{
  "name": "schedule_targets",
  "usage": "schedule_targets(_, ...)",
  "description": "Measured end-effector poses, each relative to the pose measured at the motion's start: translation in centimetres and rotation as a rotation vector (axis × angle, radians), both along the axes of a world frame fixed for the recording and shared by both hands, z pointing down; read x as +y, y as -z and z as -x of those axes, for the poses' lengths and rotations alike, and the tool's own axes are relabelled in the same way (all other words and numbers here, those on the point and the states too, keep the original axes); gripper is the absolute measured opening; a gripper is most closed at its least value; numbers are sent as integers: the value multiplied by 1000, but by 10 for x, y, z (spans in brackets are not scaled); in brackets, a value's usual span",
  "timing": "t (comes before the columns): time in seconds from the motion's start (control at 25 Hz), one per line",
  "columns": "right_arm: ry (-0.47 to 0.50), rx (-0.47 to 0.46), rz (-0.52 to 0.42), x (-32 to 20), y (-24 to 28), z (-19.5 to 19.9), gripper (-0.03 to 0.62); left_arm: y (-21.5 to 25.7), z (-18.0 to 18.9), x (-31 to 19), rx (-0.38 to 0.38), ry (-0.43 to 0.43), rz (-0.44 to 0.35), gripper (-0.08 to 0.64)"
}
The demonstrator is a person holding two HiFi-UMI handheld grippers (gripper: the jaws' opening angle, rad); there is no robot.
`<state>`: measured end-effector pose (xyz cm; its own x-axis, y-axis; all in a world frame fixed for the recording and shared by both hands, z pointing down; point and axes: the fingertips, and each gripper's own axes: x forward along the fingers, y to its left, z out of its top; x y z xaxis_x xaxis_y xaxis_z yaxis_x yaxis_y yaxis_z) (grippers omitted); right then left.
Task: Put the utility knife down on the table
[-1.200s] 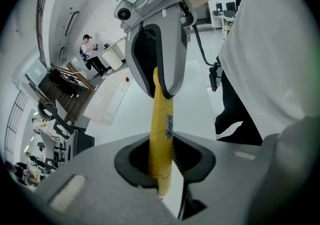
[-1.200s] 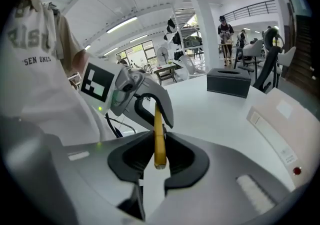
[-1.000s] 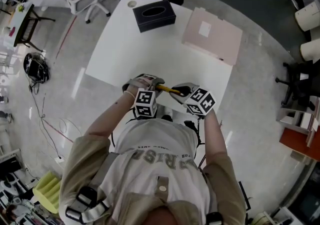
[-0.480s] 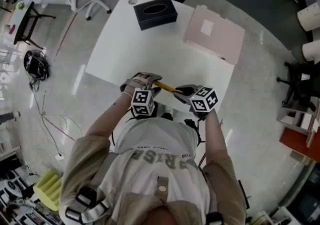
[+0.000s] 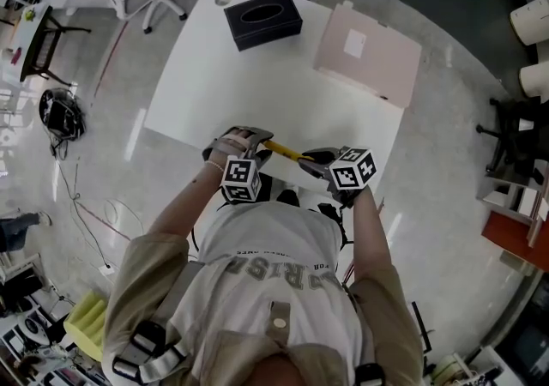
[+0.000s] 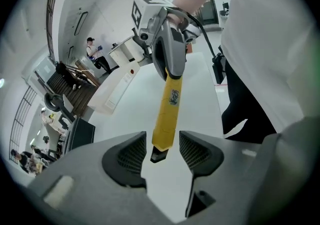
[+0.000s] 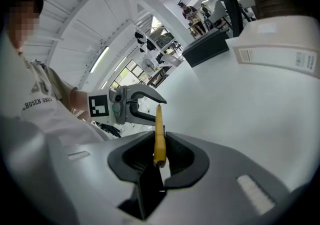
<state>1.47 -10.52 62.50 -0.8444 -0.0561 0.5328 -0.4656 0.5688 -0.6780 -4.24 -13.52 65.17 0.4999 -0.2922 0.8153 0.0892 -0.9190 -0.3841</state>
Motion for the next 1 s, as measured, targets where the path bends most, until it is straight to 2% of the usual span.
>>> schedule_targets(0.24, -64, -62, 88, -3, -4, -2, 74, -1, -2, 1, -6, -62, -82, 172)
schedule_targets(0.56, -113, -128, 174, -9, -6, -2, 74, -7, -2, -4, -20, -85, -90, 144)
schedule_targets(0.8, -102, -95, 189, -9, -14, 0, 74, -20, 3, -4, -74, -68, -3, 138)
schedule_targets(1.0, -75, -22, 134, -11, -21, 0, 75, -33, 4, -5, -116, -54, 79, 129)
